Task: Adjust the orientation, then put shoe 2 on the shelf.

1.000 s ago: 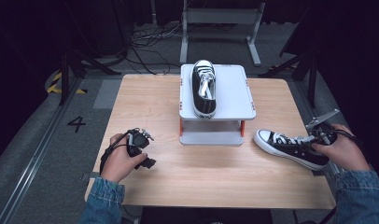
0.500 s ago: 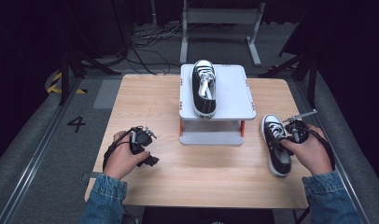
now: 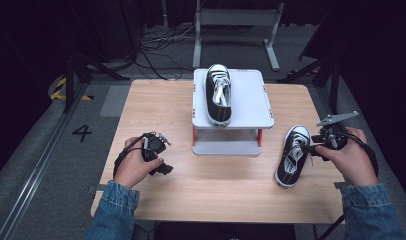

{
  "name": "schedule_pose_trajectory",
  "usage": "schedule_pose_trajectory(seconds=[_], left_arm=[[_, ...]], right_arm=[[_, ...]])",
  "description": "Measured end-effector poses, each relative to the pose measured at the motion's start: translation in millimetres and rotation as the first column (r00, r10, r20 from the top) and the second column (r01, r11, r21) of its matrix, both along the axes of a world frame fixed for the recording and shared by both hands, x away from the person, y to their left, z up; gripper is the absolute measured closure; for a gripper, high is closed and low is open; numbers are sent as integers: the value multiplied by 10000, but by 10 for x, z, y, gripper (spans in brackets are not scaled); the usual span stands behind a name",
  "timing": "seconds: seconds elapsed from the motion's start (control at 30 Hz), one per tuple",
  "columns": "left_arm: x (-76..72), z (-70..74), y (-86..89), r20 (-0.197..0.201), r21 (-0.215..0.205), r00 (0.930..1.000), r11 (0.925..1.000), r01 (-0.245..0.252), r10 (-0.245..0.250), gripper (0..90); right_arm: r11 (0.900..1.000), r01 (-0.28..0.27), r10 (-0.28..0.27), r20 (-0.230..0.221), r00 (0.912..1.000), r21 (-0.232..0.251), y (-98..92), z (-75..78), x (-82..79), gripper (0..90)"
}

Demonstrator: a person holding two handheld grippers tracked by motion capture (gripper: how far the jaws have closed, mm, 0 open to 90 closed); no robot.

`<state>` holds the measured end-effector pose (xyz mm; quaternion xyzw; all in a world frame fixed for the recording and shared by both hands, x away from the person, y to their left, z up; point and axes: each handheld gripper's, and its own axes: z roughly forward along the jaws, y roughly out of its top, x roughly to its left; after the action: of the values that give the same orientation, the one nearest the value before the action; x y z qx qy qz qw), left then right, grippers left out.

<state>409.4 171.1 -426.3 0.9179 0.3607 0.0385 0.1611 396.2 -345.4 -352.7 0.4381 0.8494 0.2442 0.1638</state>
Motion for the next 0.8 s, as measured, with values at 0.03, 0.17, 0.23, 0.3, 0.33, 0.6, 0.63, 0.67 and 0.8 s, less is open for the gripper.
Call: schedule_pose_trajectory(seconds=[0.03, 0.17, 0.23, 0.3, 0.33, 0.6, 0.63, 0.67, 0.8], left_arm=[[16, 8, -8, 53, -52, 10000, 10000, -38, 38, 171], [43, 28, -17, 120, -133, 9999, 9999, 17, -15, 168], [44, 26, -15, 132, -103, 9999, 9999, 16, -15, 169], [36, 21, -9, 101, -66, 9999, 10000, -13, 13, 169], [30, 18, 5, 115, -119, 9999, 9999, -10, 11, 170], [-36, 22, 109, 189, -82, 9988, 9989, -451, 453, 167], [-49, 17, 118, 207, -69, 9988, 9990, -452, 454, 167], [-63, 17, 129, 135, -5, 9992, 9993, -382, 382, 168], [-103, 14, 158, 151, -10, 9988, 9989, -471, 472, 170]], right_arm=[[9995, -208, 206, -73, 9998, -227, 28, -33, 25, 371], [9929, -644, 544, -998, 9935, -998, 127, -221, 119, 343], [9886, -759, 616, -1110, 9919, -1302, 145, -329, 211, 337], [9847, -847, 672, -1169, 9909, -1521, 158, -399, 279, 348], [9849, -871, 709, -1105, 9913, -1493, 161, -420, 304, 353], [9836, -1197, 958, -1715, 9805, -1348, 142, -530, 483, 567], [9835, -1126, 874, -1733, 9810, -1415, 144, -522, 479, 616], [9834, -1085, 822, -1757, 9810, -1456, 142, -511, 474, 671], [9828, -959, 676, -1757, 9821, -1579, 131, -472, 466, 744]])
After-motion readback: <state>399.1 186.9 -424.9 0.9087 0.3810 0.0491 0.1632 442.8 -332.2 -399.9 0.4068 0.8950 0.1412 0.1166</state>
